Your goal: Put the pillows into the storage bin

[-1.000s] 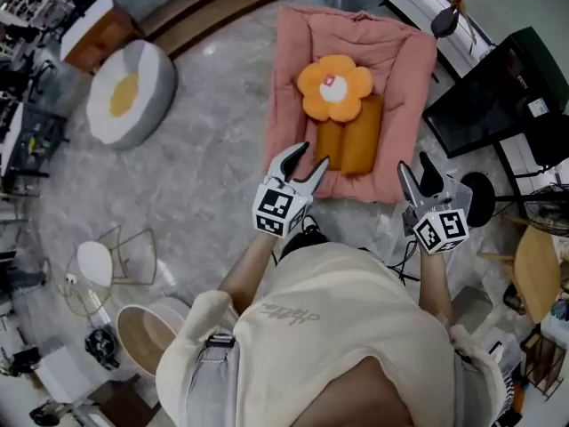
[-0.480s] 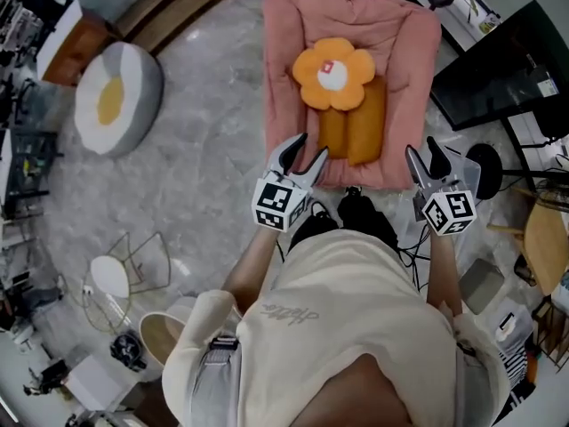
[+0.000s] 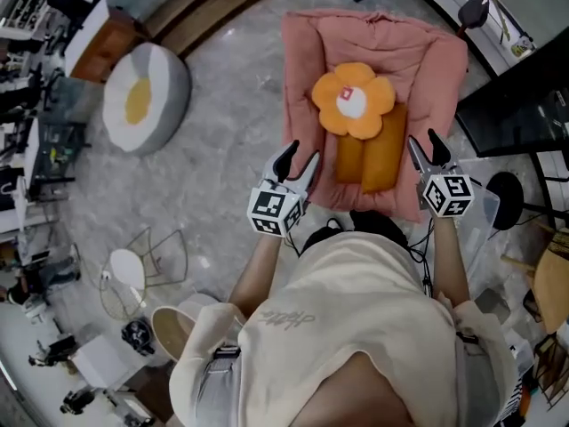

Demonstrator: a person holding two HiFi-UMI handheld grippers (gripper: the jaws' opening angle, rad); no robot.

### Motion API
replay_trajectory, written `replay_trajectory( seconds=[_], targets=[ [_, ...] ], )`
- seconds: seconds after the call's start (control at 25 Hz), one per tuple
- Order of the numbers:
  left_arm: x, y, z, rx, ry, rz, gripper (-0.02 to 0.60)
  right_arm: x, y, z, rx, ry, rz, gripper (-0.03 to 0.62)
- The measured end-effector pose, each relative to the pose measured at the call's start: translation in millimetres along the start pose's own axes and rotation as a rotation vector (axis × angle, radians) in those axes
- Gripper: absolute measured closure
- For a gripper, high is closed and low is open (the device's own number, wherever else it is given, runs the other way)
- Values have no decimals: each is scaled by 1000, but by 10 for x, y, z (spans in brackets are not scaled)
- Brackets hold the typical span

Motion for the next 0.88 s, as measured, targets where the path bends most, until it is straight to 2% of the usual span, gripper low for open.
replay_trajectory(
  seconds=[0.28,0.4,0.68,0.88],
  targets=[
    [485,-155,73,-29,-111,4,377,715,197,-465,26,-77,132,349],
    [562,-128,149,-29,-157,46,373,989,335,-547,42,-100,183,349],
    [665,66,243,-66,-200,178,367,1597,655,-708,120,-123,280,335],
    [764,99,274,-110,-242,202,359,1838,862,-864,192,-102,351,302]
  ],
)
Point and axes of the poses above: the fingertips, and each gripper's own axes: x forward along the fingers, z to its left, y out of its underside, the point moved 10 cm from there along -x, backward along the fingers, and after that the axes turned 1 degree about -z, right-handed, at the moved point
